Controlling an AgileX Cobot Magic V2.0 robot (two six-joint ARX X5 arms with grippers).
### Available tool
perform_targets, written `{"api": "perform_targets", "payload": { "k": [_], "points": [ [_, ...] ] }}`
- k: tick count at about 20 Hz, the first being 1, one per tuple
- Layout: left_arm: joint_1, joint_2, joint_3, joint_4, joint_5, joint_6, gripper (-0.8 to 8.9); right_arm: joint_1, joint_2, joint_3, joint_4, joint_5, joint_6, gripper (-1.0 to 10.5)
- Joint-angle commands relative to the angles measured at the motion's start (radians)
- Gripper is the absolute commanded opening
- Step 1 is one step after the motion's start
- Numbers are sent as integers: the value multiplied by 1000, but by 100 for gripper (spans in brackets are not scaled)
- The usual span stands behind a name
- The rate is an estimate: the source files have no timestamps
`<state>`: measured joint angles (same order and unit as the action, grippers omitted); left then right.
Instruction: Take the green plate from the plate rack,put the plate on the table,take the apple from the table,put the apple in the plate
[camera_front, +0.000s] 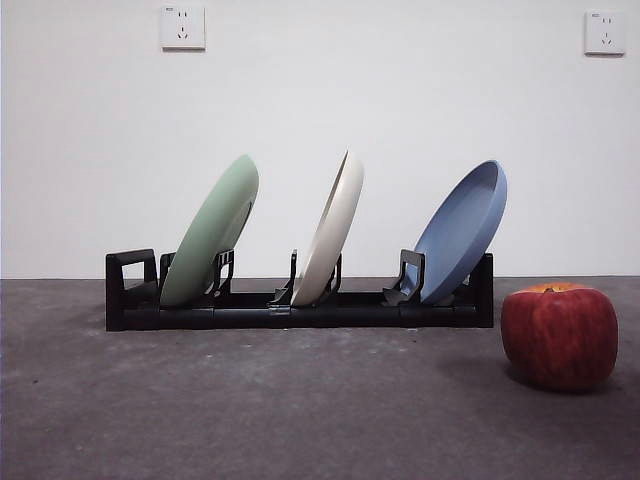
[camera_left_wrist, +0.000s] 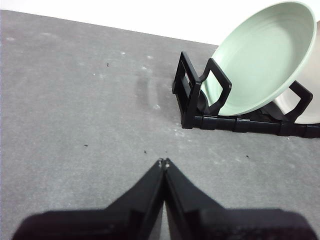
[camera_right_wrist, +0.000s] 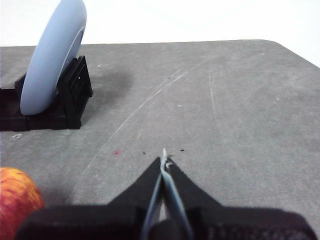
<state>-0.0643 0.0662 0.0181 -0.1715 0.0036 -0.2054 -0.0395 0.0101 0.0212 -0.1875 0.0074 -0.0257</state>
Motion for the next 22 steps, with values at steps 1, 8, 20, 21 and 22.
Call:
{"api": "perform_targets", "payload": {
  "k": [1, 8, 20, 21, 22],
  "points": [
    [2, 1, -8, 5, 0, 12, -3, -1, -1, -6, 2, 1, -2, 1],
    [2, 1, -8, 6, 0, 12, -3, -1, -1, -6, 2, 0, 0, 1],
    [2, 1, -7, 24, 5, -63, -3, -1, -1, -6, 3, -20, 420, 1],
    [2, 1, -7, 38, 5, -95, -3, -1, -1, -3, 2, -32, 462, 1],
    [2, 1, -3, 45, 10, -131, -3, -1, -1, 0, 5, -47, 484, 0]
  ]
}}
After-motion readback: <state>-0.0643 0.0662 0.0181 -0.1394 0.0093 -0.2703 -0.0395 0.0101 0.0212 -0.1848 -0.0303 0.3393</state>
